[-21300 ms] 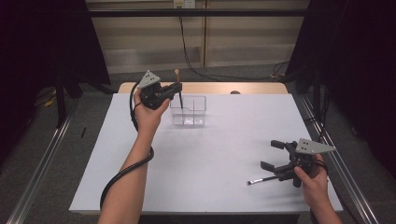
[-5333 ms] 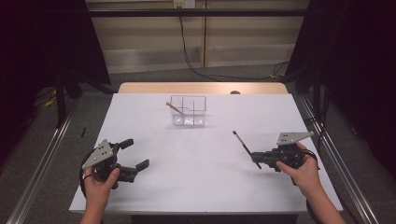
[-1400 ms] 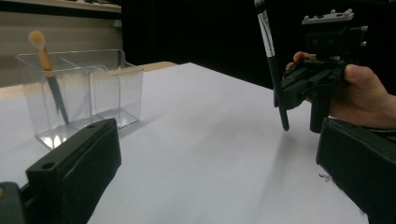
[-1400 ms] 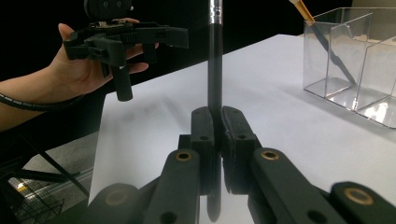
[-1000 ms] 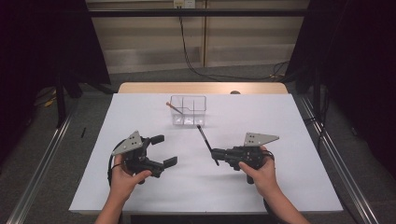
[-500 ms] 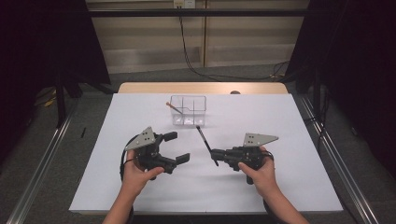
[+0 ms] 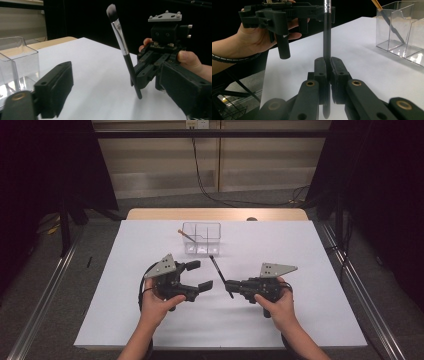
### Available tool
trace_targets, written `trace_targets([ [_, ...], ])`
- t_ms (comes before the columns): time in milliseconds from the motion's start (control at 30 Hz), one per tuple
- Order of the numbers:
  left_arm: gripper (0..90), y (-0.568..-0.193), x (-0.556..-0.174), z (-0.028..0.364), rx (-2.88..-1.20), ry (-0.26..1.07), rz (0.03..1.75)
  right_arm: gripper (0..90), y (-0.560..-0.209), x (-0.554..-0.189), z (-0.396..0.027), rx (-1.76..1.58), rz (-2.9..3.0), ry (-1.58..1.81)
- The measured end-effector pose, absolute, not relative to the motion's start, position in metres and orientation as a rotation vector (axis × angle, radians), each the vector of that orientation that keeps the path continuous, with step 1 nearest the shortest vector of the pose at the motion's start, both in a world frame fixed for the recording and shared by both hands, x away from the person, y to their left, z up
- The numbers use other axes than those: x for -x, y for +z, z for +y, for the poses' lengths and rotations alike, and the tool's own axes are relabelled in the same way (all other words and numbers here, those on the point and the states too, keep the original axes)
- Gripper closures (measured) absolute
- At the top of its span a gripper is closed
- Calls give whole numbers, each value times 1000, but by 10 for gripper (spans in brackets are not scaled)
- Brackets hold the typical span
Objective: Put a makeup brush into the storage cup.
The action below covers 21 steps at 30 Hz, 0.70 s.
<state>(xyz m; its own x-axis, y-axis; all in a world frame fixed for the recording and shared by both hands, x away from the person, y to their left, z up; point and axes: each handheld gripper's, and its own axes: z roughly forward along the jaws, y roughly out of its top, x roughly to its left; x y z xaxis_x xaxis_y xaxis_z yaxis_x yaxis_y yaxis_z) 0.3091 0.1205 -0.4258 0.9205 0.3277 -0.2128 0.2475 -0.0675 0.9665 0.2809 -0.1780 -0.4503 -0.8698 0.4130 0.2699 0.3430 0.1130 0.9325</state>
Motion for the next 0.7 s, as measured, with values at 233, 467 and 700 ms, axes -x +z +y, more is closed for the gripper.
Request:
trace_targets([
  [233, 247, -428, -311, 112, -1654, 23, 461, 849, -451, -281, -176, -780, 2306, 1898],
  [467, 346, -430, -313, 105, -1647, -3, 476, 849, -451, -281, -177, -784, 2302, 1898],
  [700, 498, -431, -313, 102, -1626, -26, 470, 849, -452, -280, -175, -783, 2306, 1895],
])
